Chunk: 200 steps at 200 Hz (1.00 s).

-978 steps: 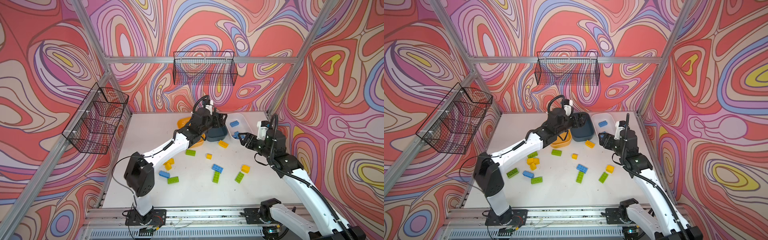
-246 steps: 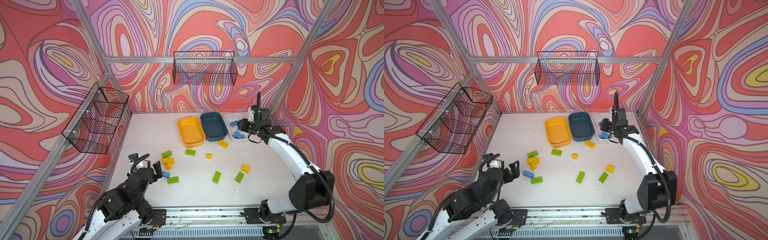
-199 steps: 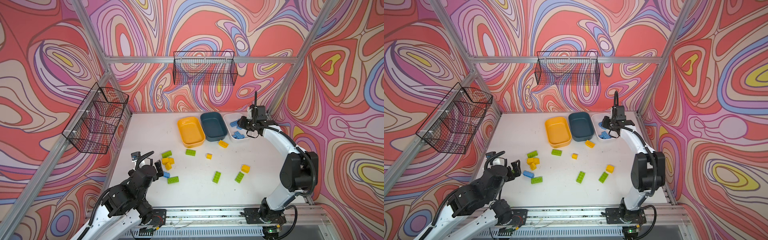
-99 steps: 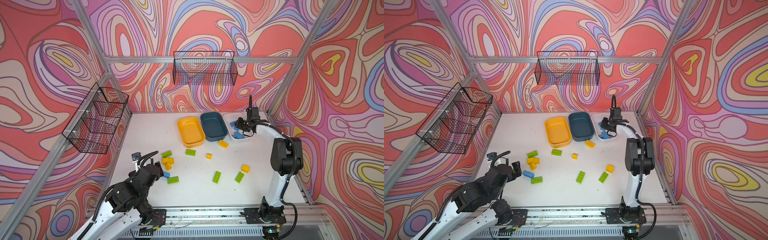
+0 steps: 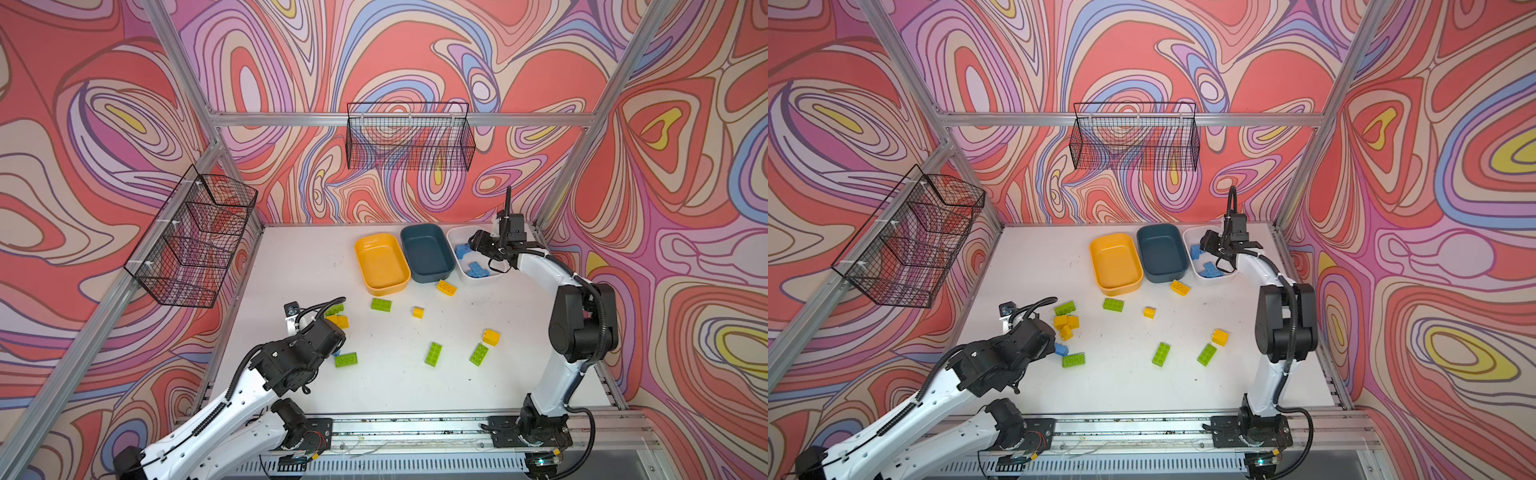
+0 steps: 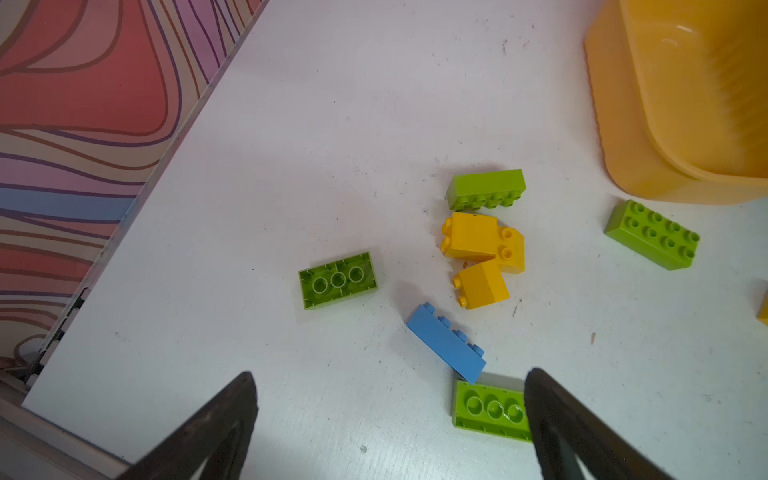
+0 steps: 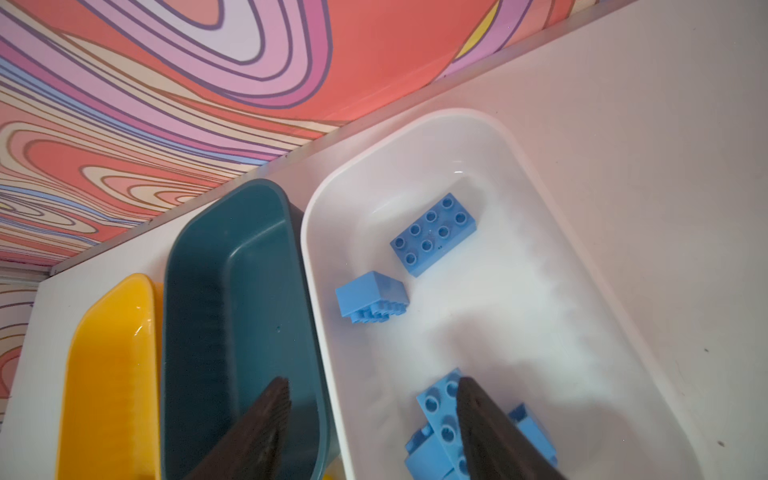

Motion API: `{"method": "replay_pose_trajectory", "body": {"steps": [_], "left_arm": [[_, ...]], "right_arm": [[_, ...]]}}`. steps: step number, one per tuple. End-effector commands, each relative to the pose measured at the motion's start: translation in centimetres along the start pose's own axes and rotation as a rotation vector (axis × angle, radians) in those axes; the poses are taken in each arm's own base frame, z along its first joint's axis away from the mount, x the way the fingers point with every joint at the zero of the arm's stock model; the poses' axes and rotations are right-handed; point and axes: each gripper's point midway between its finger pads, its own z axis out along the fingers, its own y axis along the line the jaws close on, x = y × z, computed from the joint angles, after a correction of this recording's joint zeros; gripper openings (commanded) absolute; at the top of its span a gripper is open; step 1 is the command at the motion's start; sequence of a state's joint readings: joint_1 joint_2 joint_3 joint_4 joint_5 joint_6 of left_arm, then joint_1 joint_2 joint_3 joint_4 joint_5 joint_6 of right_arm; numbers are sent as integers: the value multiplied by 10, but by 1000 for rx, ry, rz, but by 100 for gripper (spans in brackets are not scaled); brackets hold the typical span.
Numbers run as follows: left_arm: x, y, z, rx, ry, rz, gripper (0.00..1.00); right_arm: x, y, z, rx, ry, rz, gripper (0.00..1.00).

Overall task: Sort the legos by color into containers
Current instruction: 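Lower the left gripper toward a blue brick while the right arm rises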

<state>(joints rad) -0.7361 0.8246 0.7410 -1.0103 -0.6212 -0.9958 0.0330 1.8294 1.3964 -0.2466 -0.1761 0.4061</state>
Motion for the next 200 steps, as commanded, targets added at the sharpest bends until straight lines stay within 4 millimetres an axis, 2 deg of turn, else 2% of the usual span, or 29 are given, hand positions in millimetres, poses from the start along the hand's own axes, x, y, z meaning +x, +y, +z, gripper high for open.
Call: {"method": "replay_pose_trajectory", "body": {"steps": [1, 31, 75, 98, 119, 151, 200], "left_arm": [[3, -9, 5, 6, 37, -30, 100], [18, -13, 18, -3, 101, -84, 100], [34, -18, 33, -13, 138, -136, 100], [38, -20, 39, -32, 153, -139, 99], [45, -19, 46, -60, 164, -142, 97], [55, -22, 59, -59, 182, -167, 91], [60, -31, 75, -77, 211, -169, 88]], "right_arm": [[-16, 25, -40, -87, -111, -2, 68], [4, 42, -67, -132, -154, 1, 68], [63, 82, -92, -149, -174, -109, 69], [86, 90, -103, -192, -186, -108, 68], [90, 93, -110, -210, -197, -112, 68], [85, 96, -120, -223, -224, -123, 68], [92, 94, -122, -227, -223, -127, 69]]}}
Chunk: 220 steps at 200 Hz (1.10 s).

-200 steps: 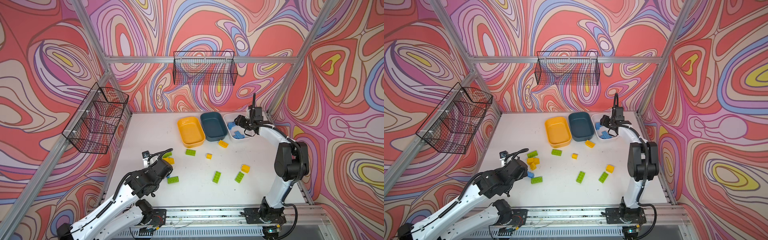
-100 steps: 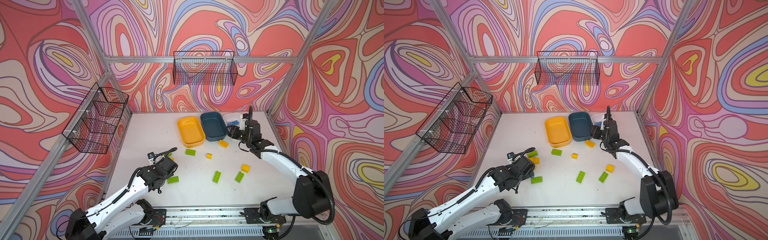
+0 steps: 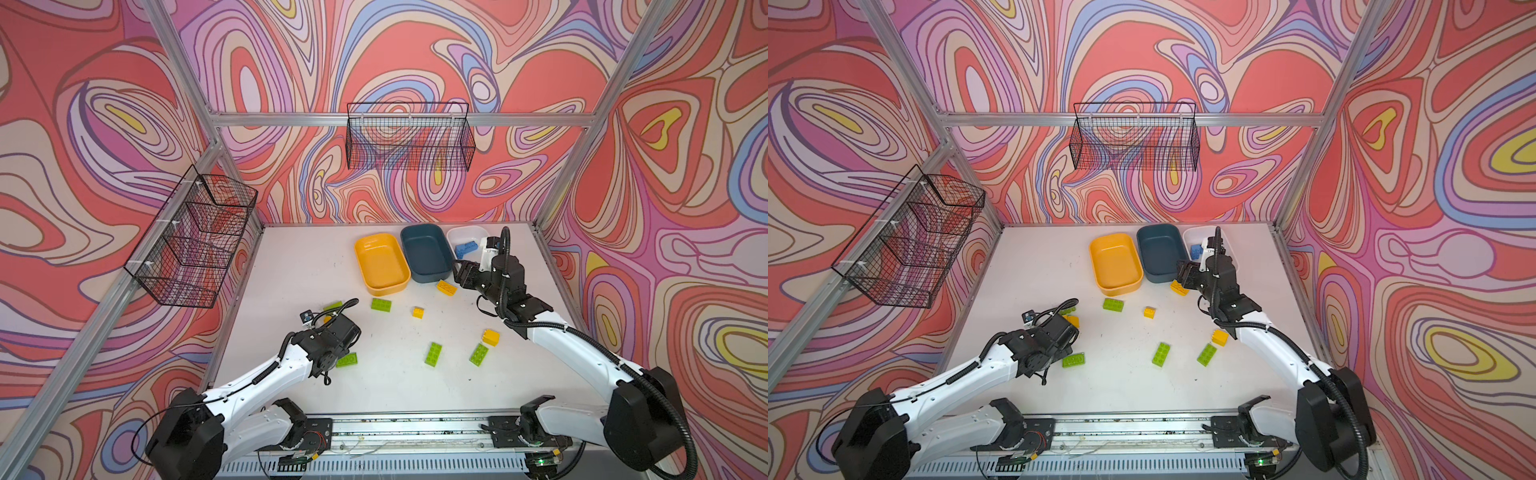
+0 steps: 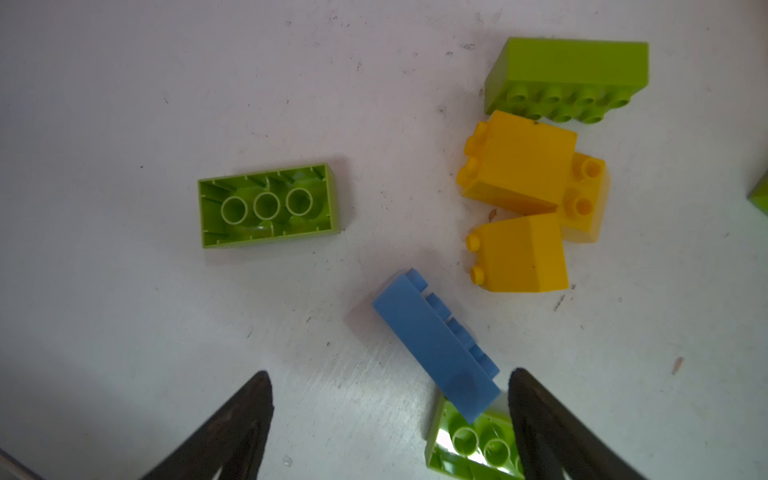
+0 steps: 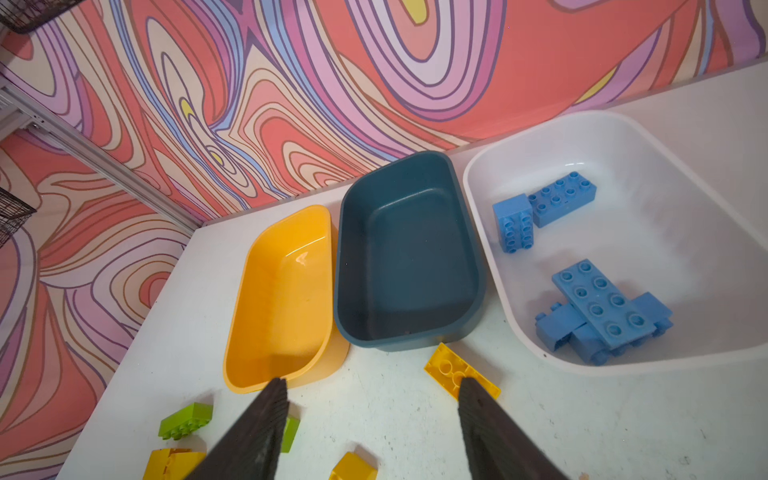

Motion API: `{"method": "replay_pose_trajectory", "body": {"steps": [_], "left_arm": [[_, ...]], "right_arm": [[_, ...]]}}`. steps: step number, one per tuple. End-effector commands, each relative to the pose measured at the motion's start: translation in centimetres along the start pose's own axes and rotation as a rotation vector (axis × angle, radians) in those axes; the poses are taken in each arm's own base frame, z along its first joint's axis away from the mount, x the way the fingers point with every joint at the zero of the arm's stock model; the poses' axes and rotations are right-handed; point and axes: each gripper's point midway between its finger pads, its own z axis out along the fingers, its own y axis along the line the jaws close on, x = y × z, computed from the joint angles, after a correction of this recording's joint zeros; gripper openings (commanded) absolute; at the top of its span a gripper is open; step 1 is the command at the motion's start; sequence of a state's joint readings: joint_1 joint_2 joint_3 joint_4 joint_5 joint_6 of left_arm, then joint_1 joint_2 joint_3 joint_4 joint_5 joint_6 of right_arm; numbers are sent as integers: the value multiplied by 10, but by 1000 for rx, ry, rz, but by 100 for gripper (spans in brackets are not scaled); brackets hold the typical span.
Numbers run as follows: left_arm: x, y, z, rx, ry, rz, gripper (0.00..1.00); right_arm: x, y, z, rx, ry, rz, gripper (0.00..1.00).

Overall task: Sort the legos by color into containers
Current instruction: 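Lower the left gripper toward a blue brick while the right arm rises, then close the left gripper on the blue brick and lift it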

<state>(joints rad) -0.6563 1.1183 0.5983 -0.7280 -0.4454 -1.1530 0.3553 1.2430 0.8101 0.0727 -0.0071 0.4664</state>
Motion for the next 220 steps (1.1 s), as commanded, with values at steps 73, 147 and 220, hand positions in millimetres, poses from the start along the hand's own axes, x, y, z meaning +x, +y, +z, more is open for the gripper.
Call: {"method": "replay_pose_trajectory", "body": {"steps": [73, 147, 220], "left_arm": [[1, -23, 35, -22, 51, -36, 77], [7, -34, 48, -39, 88, -25, 49], [1, -40, 44, -39, 85, -11, 24]], "right_arm": [[15, 3, 0, -6, 10, -13, 68], [24, 9, 5, -38, 33, -11, 68], [24, 13, 2, -56, 27, -7, 68]]}}
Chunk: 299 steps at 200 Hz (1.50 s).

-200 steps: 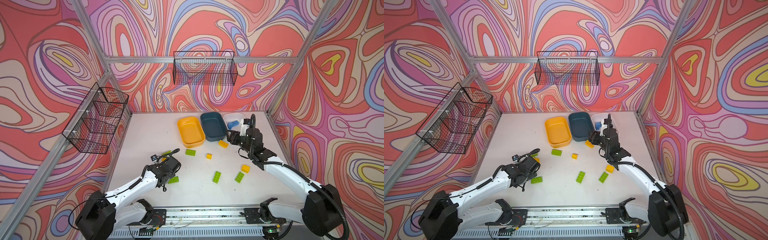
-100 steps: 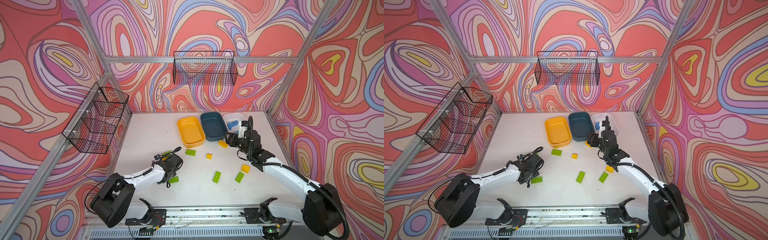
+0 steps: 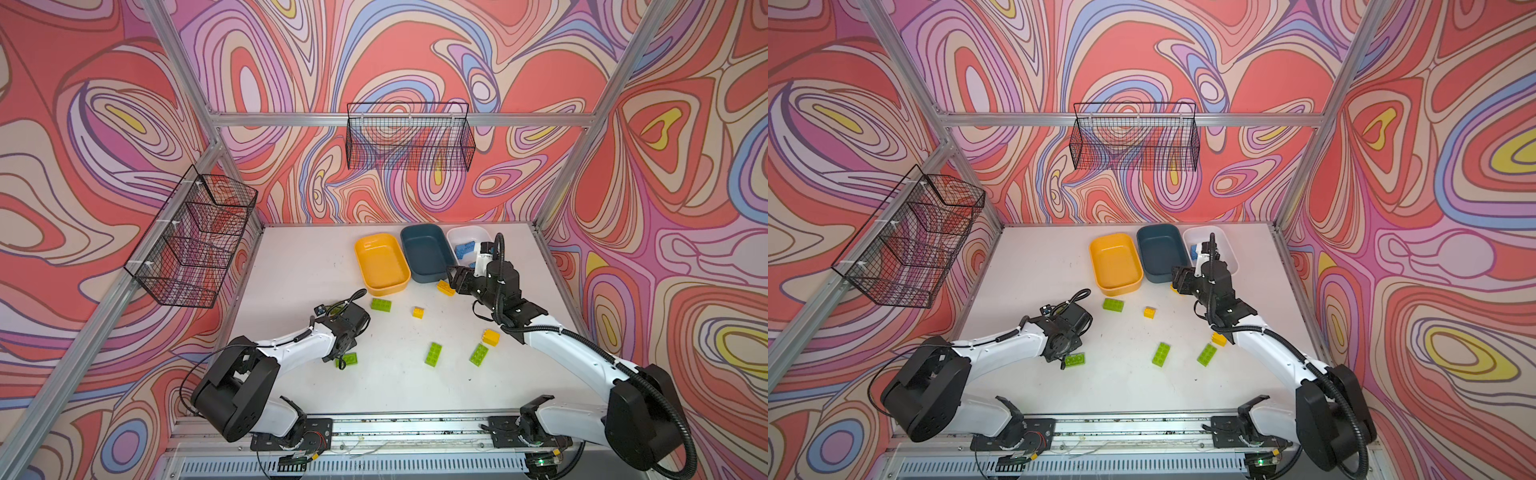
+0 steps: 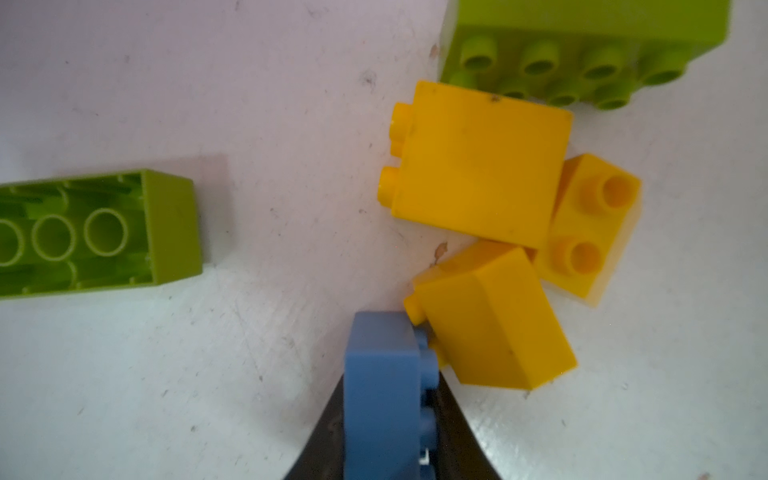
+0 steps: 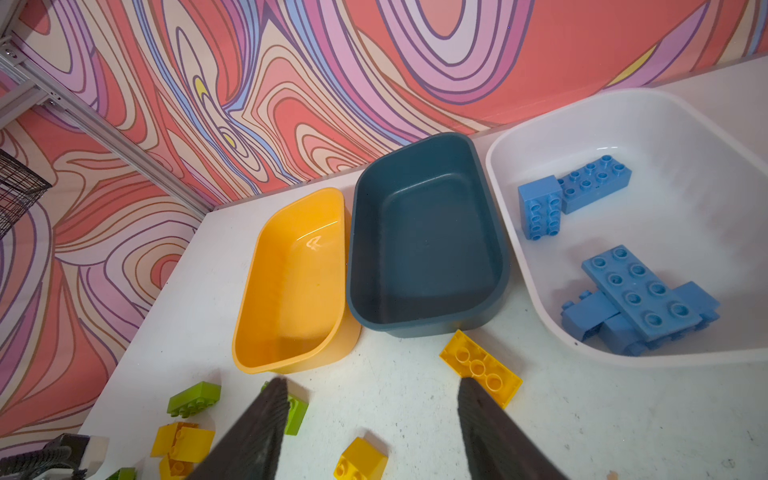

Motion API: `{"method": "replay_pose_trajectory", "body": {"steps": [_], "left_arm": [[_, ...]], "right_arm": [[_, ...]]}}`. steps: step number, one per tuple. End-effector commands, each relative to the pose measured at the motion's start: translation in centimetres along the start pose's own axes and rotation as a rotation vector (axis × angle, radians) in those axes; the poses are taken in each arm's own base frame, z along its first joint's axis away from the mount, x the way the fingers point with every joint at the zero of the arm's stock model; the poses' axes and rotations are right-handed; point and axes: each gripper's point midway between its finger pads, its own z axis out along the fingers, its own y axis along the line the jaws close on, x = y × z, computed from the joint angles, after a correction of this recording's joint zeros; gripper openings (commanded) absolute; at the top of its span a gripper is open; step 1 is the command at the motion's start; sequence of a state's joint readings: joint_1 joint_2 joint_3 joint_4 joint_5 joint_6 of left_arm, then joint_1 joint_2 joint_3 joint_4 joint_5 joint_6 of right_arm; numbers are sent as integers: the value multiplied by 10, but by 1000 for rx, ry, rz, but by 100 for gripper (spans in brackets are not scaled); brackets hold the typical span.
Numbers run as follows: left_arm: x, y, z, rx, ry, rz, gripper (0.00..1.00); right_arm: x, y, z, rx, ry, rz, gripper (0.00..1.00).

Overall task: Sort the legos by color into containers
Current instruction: 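Close the left gripper on the blue brick and lift it, then carry the blue brick with the left gripper over the white tub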

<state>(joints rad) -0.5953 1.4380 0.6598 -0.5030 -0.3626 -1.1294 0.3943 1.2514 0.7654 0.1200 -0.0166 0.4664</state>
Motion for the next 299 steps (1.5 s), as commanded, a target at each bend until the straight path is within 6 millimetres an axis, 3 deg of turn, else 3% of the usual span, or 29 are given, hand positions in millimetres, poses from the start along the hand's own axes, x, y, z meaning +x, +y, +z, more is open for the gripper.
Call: {"method": "replay_pose_trajectory", "body": {"steps": [1, 35, 66, 97, 126, 167, 205, 250, 281, 282, 299], "left_arm": [[-5, -1, -3, -17, -1, 4, 24], [-14, -8, -16, 19, -18, 36, 22], [-25, -16, -41, 92, -37, 55, 22], [-38, -38, -79, 202, -77, 118, 22], [-47, -73, -110, 343, -80, 183, 22], [-68, -131, -144, 485, -109, 246, 22], [-84, -196, -159, 590, -109, 306, 22], [-94, -293, -162, 762, -76, 354, 22], [-95, -363, -168, 912, -18, 406, 22], [-92, -364, -161, 904, -6, 410, 22], [-88, -397, -155, 954, 22, 414, 22]], "right_arm": [[4, 4, -1, -20, -1, 6, 68], [7, 7, -1, -31, 4, 9, 68], [7, 14, -2, -69, 9, 33, 68], [10, 23, -5, -132, 18, 107, 68], [20, 29, -11, -182, 50, 148, 68], [29, 22, -30, -164, 59, 158, 68], [28, 32, -52, -222, 62, 164, 68], [14, 36, -70, -223, 20, 123, 67], [-10, 59, -92, -319, -38, 113, 67], [-11, 59, -92, -321, -40, 113, 68], [-18, 66, -93, -333, -34, 104, 68]]}}
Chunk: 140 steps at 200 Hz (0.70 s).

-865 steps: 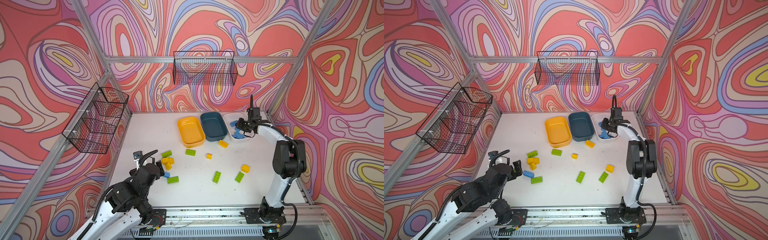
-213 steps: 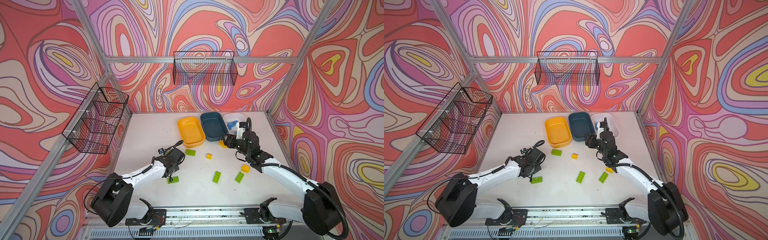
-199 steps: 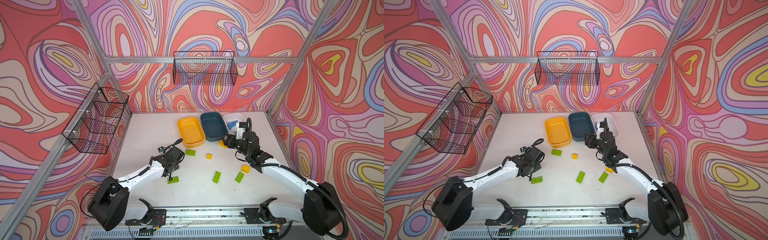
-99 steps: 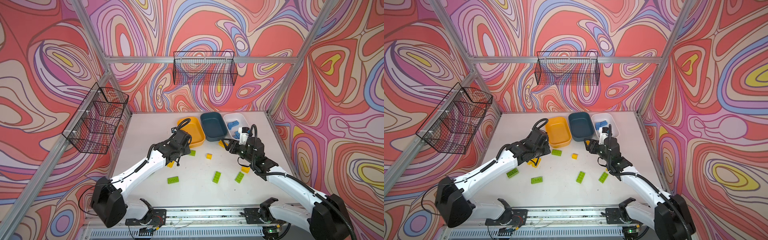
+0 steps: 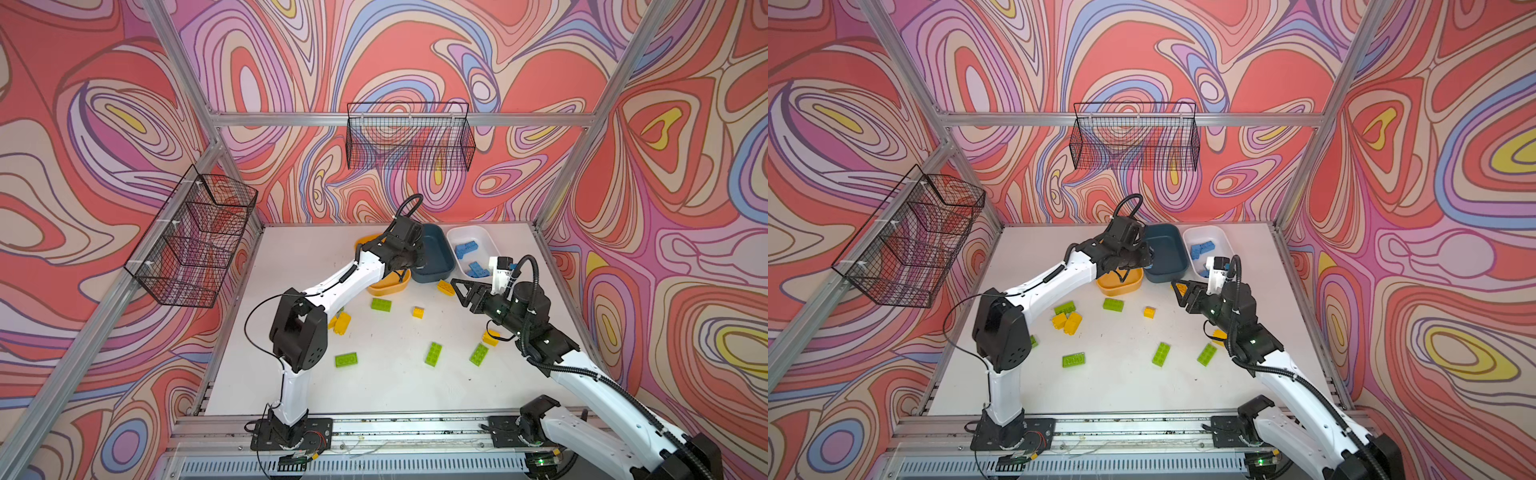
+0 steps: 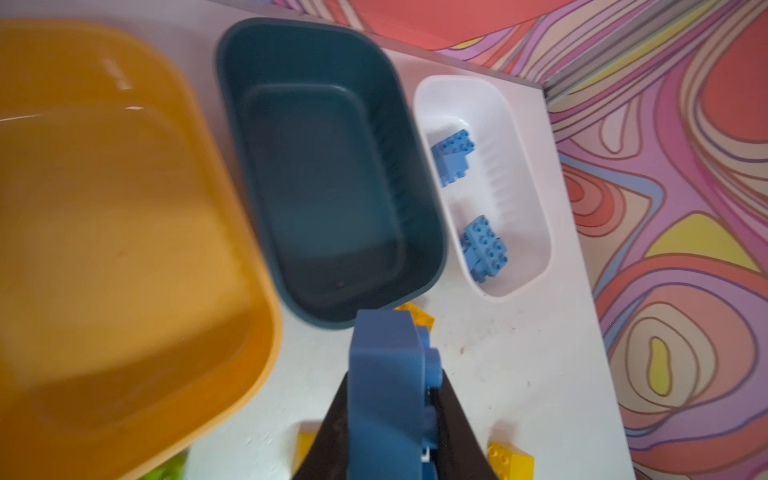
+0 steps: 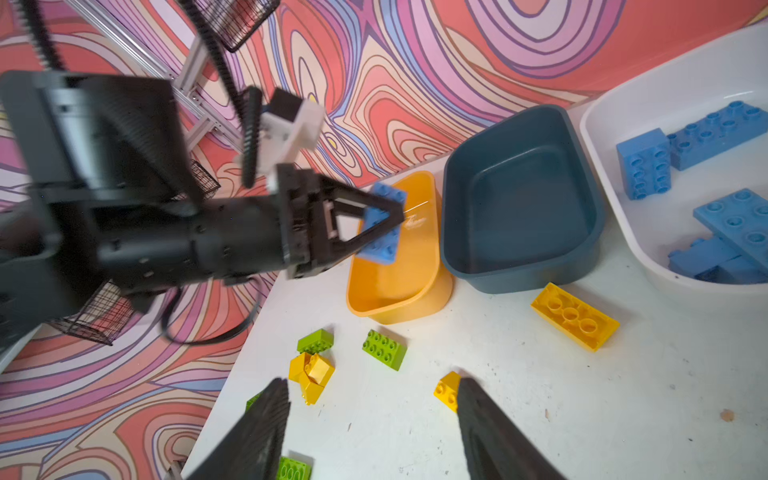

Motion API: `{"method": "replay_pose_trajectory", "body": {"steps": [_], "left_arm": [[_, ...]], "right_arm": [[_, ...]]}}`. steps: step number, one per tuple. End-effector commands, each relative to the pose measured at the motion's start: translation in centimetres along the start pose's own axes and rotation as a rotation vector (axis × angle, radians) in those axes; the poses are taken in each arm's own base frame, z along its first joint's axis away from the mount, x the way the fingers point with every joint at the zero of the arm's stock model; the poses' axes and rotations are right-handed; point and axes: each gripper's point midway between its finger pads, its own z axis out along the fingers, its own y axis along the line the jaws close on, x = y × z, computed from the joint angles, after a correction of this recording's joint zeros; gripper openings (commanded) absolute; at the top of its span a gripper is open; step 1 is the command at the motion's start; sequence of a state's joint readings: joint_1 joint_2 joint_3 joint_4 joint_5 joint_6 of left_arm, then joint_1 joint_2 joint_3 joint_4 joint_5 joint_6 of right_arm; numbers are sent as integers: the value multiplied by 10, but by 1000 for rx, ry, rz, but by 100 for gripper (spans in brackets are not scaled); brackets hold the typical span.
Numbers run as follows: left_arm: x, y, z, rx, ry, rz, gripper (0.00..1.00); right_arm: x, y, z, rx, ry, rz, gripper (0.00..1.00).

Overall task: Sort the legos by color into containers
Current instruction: 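Carry the blue brick with the left gripper over the white tub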

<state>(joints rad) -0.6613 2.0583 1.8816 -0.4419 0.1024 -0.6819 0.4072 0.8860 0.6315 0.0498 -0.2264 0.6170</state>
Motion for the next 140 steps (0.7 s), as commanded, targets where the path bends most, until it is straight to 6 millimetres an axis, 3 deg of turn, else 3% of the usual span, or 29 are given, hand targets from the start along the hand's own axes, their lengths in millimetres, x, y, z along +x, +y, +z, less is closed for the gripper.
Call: {"method": "replay_pose_trajectory", "body": {"steps": [1, 20, 41, 84, 140], "left_arm": [[-7, -37, 27, 146, 37, 27, 22], [-11, -57, 57, 204, 45, 33, 22], [-16, -79, 75, 283, 35, 39, 22], [-15, -95, 110, 400, -28, -34, 23], [-9, -111, 154, 511, -128, -206, 24]], "right_arm": [[-16, 23, -4, -61, -11, -25, 68], [-15, 26, 3, -71, 11, -21, 68], [-15, 28, 10, -85, 28, -19, 68], [-5, 42, 15, -143, 56, -24, 68], [-1, 44, 12, -156, 58, -24, 68]]}}
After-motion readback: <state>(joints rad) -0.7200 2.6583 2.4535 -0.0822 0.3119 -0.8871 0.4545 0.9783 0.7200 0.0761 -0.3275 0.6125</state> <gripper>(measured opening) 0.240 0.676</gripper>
